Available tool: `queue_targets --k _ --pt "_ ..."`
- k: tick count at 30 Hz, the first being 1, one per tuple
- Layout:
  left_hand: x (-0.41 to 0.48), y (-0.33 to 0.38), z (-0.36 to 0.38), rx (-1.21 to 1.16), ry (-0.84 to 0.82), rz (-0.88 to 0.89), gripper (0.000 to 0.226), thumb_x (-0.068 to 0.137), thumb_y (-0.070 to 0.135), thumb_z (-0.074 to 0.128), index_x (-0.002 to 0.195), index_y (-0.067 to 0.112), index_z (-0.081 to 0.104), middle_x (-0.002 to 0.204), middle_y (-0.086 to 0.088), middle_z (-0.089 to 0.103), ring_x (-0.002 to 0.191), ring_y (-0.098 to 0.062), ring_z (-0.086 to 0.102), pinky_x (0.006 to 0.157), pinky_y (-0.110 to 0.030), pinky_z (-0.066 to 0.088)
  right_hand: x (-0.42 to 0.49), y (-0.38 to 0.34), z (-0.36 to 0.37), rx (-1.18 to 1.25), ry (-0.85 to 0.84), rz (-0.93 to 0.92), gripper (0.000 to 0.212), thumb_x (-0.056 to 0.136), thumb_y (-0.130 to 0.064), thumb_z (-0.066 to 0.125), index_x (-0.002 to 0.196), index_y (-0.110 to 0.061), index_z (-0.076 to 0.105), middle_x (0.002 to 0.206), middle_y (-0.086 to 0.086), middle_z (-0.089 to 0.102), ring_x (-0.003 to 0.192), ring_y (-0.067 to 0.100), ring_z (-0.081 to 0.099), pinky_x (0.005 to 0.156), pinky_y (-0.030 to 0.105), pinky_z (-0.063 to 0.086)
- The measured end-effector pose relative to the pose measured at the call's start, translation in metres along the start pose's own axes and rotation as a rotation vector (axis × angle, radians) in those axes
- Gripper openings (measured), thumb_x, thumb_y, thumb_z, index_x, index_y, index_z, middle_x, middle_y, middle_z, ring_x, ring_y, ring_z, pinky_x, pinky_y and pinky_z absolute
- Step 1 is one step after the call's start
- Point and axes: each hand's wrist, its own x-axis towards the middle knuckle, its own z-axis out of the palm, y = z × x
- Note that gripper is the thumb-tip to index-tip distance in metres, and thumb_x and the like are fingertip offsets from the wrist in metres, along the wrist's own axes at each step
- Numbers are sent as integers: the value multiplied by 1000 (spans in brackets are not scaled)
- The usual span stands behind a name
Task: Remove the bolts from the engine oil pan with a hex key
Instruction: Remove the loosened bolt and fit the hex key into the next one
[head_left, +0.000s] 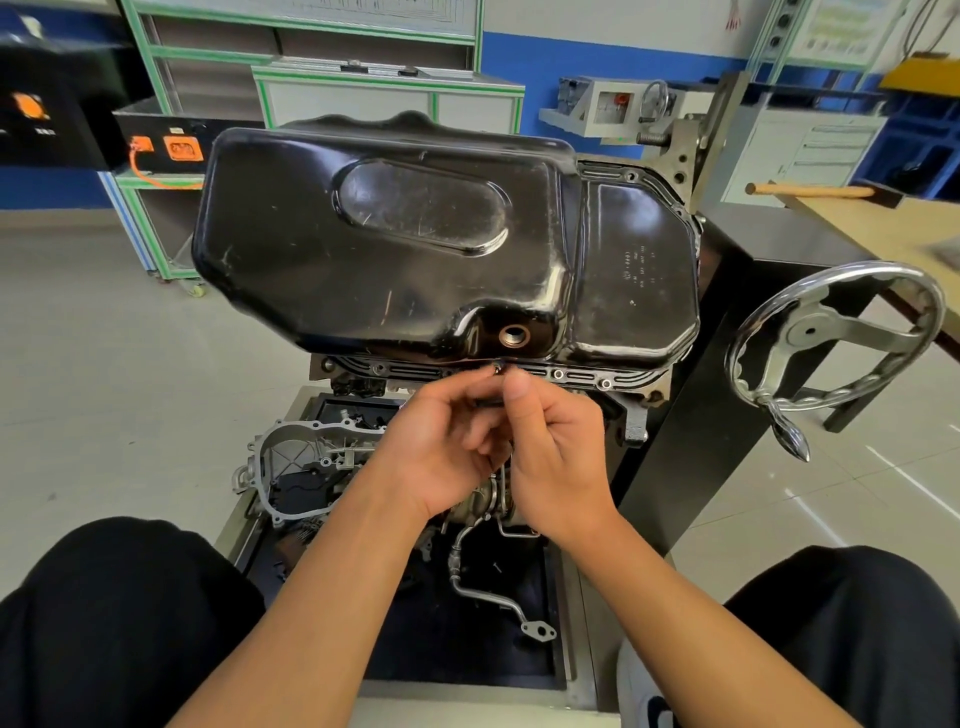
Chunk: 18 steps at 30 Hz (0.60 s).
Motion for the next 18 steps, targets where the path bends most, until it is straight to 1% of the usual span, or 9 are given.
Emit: queue_targets --k 3,5,6,8,9,11,13,15,18 --pt "1 -4 -1 14 -7 -11 20 73 23 68 87 9 68 80 -7 53 78 -20 47 84 -30 39 3 -3 0 -12 13 40 50 93 -45 54 57 -11 60 46 -5 54 43 15 53 49 22 43" --pt "3 -6 -3 -51 -32 -42 22 75 19 66 88 5 78 94 -9 68 88 -20 65 99 -30 43 2 -4 1 -150 -3 3 48 87 -44 64 47 -20 52 43 -11 48 41 4 44 49 15 37" --pt "3 -6 -2 -91 -39 -66 23 76 18 66 89 4 80 95 -9 73 88 -21 71 97 -31 48 1 -4 1 -249 -18 -38 45 84 -45 69 47 -24 50 42 -13 47 41 5 43 50 13 35" --pt "2 -6 -1 -125 -42 -101 23 76 19 66 86 4 81 85 -4 74 77 -18 74 77 -30 58 -4 -1 1 -423 -26 -126 42 78 -41 78 50 -20 54 45 -11 50 44 8 46 52 15 36" --pt "3 -6 -2 -134 -45 -110 23 77 20 66 85 5 81 78 -2 73 70 -16 73 68 -26 59 -6 0 1 -482 -26 -160 40 76 -36 82 52 -17 57 48 -8 52 46 9 47 53 17 38" --pt "3 -7 -2 -148 -40 -113 23 78 22 66 87 6 81 72 2 69 64 -12 69 63 -23 59 -9 0 -1 -556 -30 -206 34 73 -28 88 58 -12 62 52 -5 57 50 7 49 55 15 40" --pt "4 -6 -3 -126 -32 -96 24 79 24 66 90 8 81 74 5 68 67 -9 63 70 -22 55 -10 -2 -4 -591 -40 -264 23 73 -23 88 69 -10 70 58 -4 61 54 6 53 58 15 44" --pt "3 -6 -2 -99 -29 -75 25 80 26 65 91 9 81 77 6 68 70 -8 62 77 -21 48 -11 -3 -9 -593 -49 -333 16 76 -17 83 86 -8 76 68 0 66 62 11 59 62 22 50" --pt "4 -5 0 -127 -37 -73 25 78 24 63 87 8 80 84 -1 72 76 -12 66 88 -25 46 -9 0 -16 -534 -66 -355 25 86 -10 74 110 -3 72 81 8 68 76 21 64 71 32 53"
